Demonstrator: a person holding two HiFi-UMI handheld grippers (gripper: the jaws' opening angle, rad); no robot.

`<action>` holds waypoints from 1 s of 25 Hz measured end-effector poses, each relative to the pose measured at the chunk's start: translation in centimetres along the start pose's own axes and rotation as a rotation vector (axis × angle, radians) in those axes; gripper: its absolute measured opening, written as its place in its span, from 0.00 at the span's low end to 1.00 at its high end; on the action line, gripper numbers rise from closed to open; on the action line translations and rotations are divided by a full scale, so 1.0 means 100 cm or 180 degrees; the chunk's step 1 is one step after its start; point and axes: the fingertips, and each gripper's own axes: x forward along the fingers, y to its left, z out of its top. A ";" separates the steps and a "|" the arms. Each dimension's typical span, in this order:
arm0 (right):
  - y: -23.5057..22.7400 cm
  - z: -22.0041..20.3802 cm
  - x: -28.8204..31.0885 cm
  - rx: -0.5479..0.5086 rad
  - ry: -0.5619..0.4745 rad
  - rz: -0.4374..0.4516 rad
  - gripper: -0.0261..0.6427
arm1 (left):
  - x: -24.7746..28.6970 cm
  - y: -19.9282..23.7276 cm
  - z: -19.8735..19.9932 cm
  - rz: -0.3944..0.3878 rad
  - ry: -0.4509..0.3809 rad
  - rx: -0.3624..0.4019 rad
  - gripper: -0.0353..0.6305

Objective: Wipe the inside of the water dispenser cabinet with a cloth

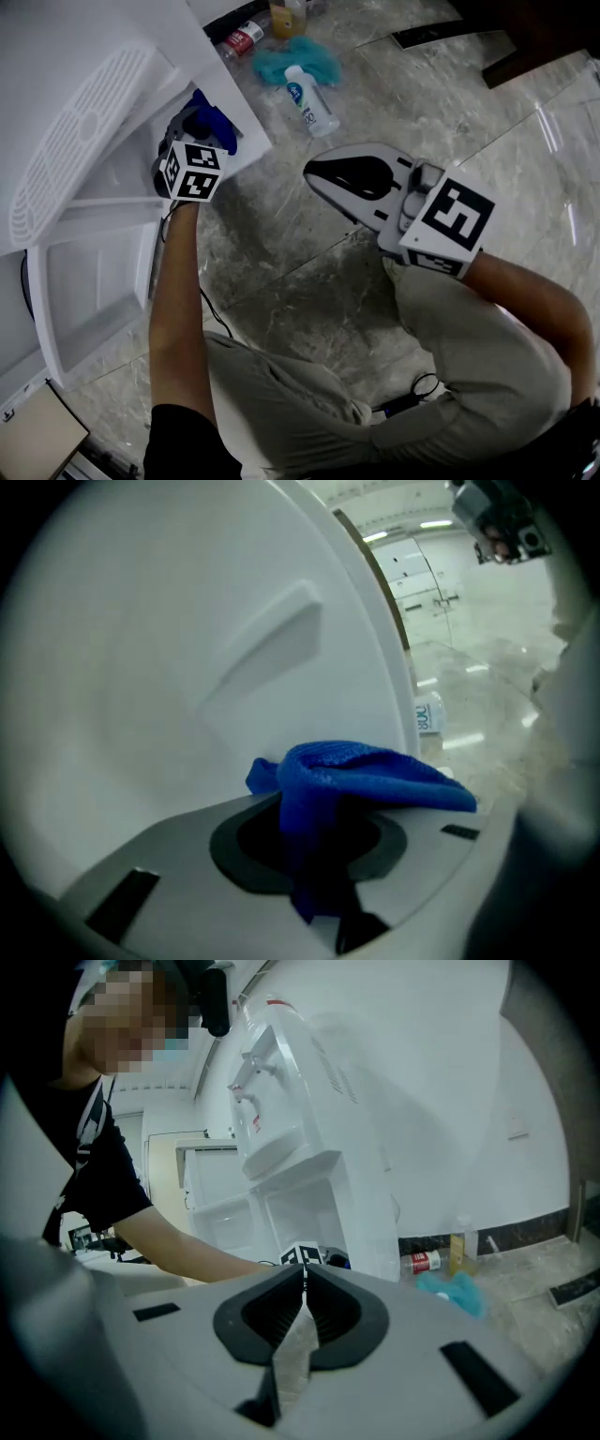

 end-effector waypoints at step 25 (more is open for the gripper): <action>-0.009 -0.011 -0.014 0.0376 -0.0095 -0.0095 0.05 | 0.041 0.035 -0.001 0.0213 0.0439 0.0611 0.19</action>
